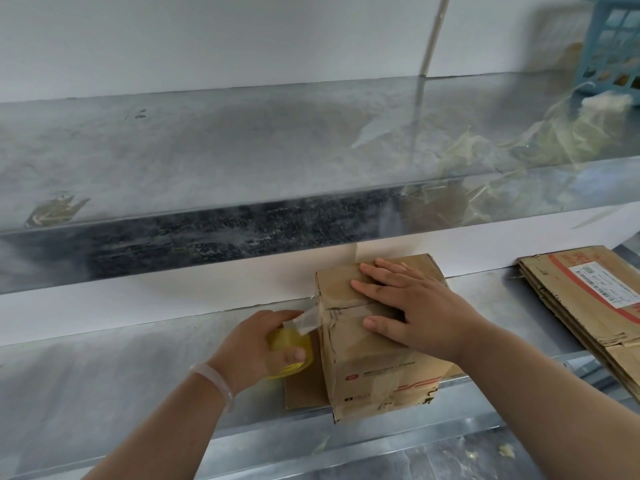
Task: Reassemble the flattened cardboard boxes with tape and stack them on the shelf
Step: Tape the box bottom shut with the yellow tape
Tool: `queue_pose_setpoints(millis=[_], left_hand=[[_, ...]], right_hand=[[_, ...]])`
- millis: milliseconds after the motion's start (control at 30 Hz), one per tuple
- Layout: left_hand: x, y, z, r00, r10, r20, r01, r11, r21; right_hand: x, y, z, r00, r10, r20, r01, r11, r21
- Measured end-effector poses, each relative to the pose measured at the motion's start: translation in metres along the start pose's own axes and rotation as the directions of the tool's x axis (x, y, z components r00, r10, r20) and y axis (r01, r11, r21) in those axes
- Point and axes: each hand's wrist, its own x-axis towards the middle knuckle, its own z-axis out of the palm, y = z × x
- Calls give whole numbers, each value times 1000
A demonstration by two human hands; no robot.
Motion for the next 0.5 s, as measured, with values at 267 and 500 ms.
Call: queue_pose_setpoints(millis=[267,500], left_hand=[[9,16,30,938,-254,-236,208,957,-203],[23,19,24,949,-309,-69,308,951,-26]], right_hand=[[0,0,1,1000,2,-12,-2,1000,-3],[0,-3,1,1000,-5,-12,4,999,-44]])
